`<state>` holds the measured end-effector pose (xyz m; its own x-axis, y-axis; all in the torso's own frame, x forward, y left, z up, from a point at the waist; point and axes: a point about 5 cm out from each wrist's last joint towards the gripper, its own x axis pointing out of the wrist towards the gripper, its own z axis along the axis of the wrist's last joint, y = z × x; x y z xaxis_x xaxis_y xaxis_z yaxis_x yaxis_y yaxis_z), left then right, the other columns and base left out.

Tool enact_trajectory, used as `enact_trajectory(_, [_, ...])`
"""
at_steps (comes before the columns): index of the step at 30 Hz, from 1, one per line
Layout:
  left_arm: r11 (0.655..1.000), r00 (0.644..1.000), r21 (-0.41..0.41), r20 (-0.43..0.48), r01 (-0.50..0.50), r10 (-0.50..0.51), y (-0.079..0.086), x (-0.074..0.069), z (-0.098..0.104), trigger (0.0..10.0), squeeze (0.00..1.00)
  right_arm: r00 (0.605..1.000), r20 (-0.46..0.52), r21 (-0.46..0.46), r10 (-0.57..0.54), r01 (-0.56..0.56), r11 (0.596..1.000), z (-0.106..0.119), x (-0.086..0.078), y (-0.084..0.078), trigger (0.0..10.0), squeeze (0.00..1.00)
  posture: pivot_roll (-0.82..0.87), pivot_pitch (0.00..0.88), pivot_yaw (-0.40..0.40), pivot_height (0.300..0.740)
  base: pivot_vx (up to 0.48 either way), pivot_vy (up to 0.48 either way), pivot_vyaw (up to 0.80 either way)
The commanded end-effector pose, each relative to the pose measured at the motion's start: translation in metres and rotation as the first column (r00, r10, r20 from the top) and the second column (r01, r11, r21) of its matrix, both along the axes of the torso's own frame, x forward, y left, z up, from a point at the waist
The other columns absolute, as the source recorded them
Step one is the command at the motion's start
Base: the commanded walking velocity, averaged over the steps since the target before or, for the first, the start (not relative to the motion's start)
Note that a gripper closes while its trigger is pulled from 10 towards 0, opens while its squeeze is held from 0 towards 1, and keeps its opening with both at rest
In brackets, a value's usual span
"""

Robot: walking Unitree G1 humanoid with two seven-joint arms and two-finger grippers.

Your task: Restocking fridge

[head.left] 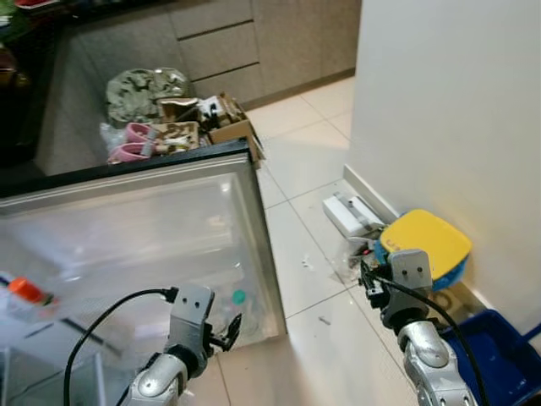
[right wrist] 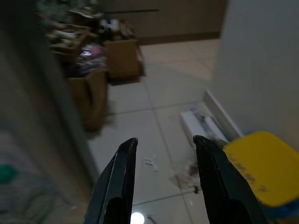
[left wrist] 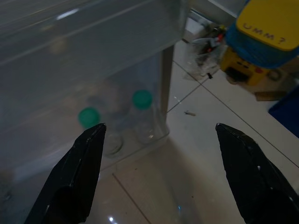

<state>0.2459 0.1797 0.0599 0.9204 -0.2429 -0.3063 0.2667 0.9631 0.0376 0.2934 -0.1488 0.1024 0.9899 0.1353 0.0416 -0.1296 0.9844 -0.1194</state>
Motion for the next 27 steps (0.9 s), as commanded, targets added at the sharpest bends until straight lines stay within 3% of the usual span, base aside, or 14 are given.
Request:
enact_trajectory(1, [1.0, 1.0, 0.007, -0.018, -0.024, 0.024, 0.004, -0.005, -0.006, 10.0, 0.0, 1.0, -0.019, 0.009, 0.01, -0.01, 1.0, -0.006, -0.003, 0.002, 10.0, 0.0, -0.11, 0.162, 0.098, 0.74, 0.0, 0.0, 0.0])
enact_trajectory(9, [0.996, 0.997, 0.07, 0.051, -0.055, 0.052, 0.012, -0.005, 0.005, 10.0, 0.0, 1.0, -0.023, 0.009, 0.019, -0.019, 1.0, -0.007, -0.004, 0.003, 10.0, 0.0, -0.11, 0.165, 0.097, 0.74, 0.0, 0.0, 0.0])
enact_trajectory(11, [0.992, 0.993, 0.104, 0.098, -0.076, 0.066, 0.019, -0.004, 0.015, 10.0, 0.0, 0.999, -0.023, 0.008, 0.022, -0.022, 1.0, -0.007, -0.005, 0.004, 10.0, 0.0, -0.11, 0.166, 0.099, 0.74, 0.0, 0.0, 0.0])
enact_trajectory(12, [0.984, 0.989, 0.16, 0.139, -0.081, 0.059, 0.031, -0.004, 0.028, 10.0, 0.0, 0.999, -0.023, 0.007, 0.023, -0.023, 1.0, -0.007, -0.005, 0.003, 10.0, 0.0, -0.11, 0.168, 0.101, 0.74, 0.0, 0.0, 0.0])
enact_trajectory(14, [0.979, 0.987, 0.187, 0.152, -0.075, 0.047, 0.036, -0.005, 0.034, 10.0, 0.0, 0.999, -0.023, 0.007, 0.023, -0.023, 1.0, -0.006, -0.005, 0.003, 10.0, 0.0, -0.11, 0.168, 0.101, 0.74, 0.0, 0.0, 0.0])
enact_trajectory(17, [0.956, 0.985, 0.288, 0.135, 0.061, -0.103, 0.055, -0.014, 0.053, 10.0, 0.0, 0.999, -0.024, 0.005, 0.023, -0.023, 1.0, -0.007, -0.006, 0.001, 10.0, 0.0, -0.09, 0.173, 0.103, 0.74, 0.0, 0.0, 0.0])
enact_trajectory(18, [0.956, 0.985, 0.288, 0.135, 0.061, -0.103, 0.055, -0.014, 0.053, 10.0, 0.0, 0.999, -0.024, 0.005, 0.023, -0.023, 1.0, -0.007, -0.006, 0.001, 10.0, 0.0, -0.09, 0.173, 0.103, 0.74, 0.0, 0.0, 0.0])
enact_trajectory(22, [0.9, 0.956, 0.348, 0.028, 0.263, -0.291, 0.095, -0.025, 0.099, 10.0, 0.0, 0.999, -0.028, 0.003, 0.026, -0.026, 1.0, -0.007, -0.005, -0.001, 10.0, 0.0, -0.07, 0.173, 0.104, 0.74, 0.0, 0.0, 0.0])
enact_trajectory(26, [0.882, 0.938, 0.355, 0.033, 0.311, -0.344, 0.098, -0.022, 0.12, 10.0, 0.0, 0.999, -0.031, 0.002, 0.026, -0.026, 1.0, -0.008, -0.004, -0.002, 10.0, 0.0, -0.05, 0.169, 0.1, 0.74, 0.0, 0.0, 0.0])
enact_trajectory(27, [0.882, 0.929, 0.352, 0.077, 0.314, -0.362, 0.092, -0.012, 0.134, 10.0, 0.0, 0.999, -0.031, 0.002, 0.028, -0.028, 1.0, -0.008, -0.002, -0.001, 10.0, 0.0, -0.05, 0.166, 0.1, 0.74, 0.0, 0.0, 0.0])
